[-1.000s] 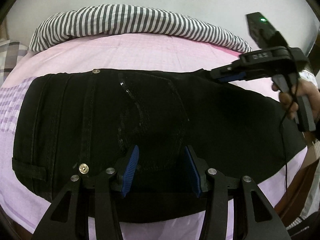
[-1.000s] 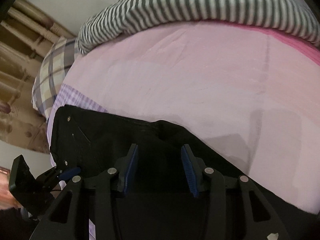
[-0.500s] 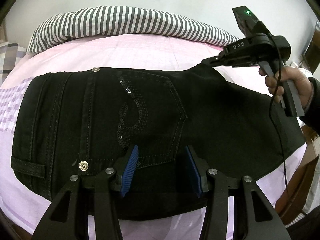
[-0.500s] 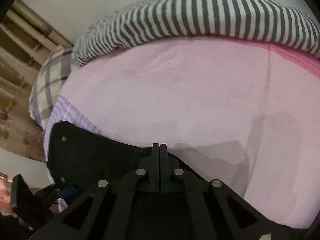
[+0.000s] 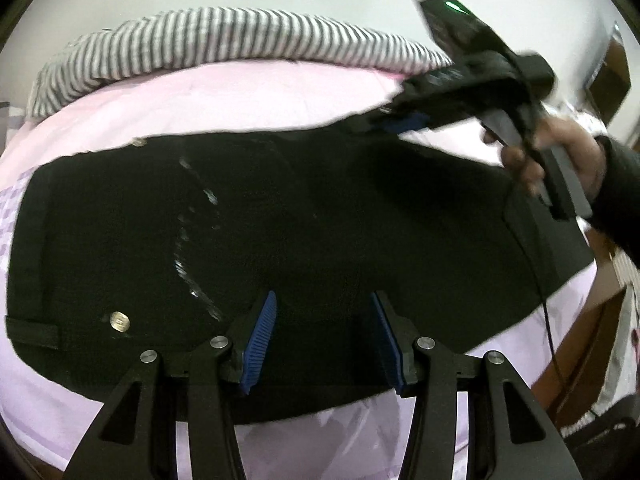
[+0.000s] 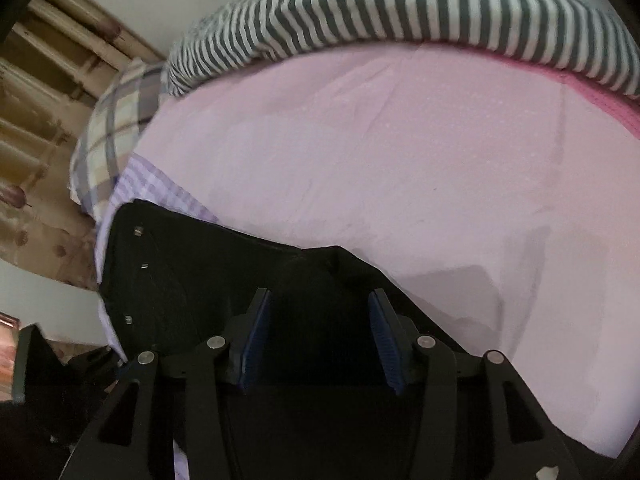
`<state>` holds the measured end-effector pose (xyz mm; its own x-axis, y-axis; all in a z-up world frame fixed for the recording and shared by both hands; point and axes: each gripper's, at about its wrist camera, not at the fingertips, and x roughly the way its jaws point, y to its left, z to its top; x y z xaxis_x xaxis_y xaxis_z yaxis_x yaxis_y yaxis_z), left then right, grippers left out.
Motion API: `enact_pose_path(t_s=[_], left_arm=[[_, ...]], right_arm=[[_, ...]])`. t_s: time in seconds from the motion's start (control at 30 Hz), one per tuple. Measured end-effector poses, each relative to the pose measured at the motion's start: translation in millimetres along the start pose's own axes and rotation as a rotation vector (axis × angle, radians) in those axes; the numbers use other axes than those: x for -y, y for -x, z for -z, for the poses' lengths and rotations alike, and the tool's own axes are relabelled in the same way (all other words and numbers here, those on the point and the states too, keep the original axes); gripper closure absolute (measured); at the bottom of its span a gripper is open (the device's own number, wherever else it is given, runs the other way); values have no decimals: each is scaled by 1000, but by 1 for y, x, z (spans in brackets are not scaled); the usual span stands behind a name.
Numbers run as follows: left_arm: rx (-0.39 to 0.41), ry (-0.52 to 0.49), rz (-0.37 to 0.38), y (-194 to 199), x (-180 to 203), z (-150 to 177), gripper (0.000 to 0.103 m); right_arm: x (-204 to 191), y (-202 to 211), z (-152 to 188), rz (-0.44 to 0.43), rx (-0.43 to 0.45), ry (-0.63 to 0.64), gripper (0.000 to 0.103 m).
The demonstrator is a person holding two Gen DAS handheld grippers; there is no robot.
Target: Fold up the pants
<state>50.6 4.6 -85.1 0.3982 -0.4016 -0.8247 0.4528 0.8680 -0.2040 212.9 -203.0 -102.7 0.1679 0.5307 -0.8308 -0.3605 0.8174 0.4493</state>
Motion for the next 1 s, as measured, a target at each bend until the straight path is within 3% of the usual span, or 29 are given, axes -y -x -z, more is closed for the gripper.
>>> enact_pose_path(t_s=[0.03,0.07,0.2,0.43,0.57,0.67,0.8,1.0], left_arm=[[-5,-12,-5,-1,2,2,53],[-12,-25,-11,-2,4,4,53],[-19,-59,-26,-1,7,13,52],[-9,-78,-49,1,13,22,52],[-15,-90,-51,1,14,20,51],[-1,-60,-25,10,13,14,51],[66,-69,-1,23,24,0,51],[30,-122,73,2,53,-11,51]], right_arm=[[-2,-3,-1,-9,3,7,61],[-5,-3,-2,-27,10,18,85],[-7,3,-6,-5,44,17,94],[1,-7,-11,21,70,-51,94],[2,1,-11,27,82,-79,79],[6,32,-6,19,174,-124,75],[16,69,16,44,238,-156,68],[37,76,70,89,198,-236,68]])
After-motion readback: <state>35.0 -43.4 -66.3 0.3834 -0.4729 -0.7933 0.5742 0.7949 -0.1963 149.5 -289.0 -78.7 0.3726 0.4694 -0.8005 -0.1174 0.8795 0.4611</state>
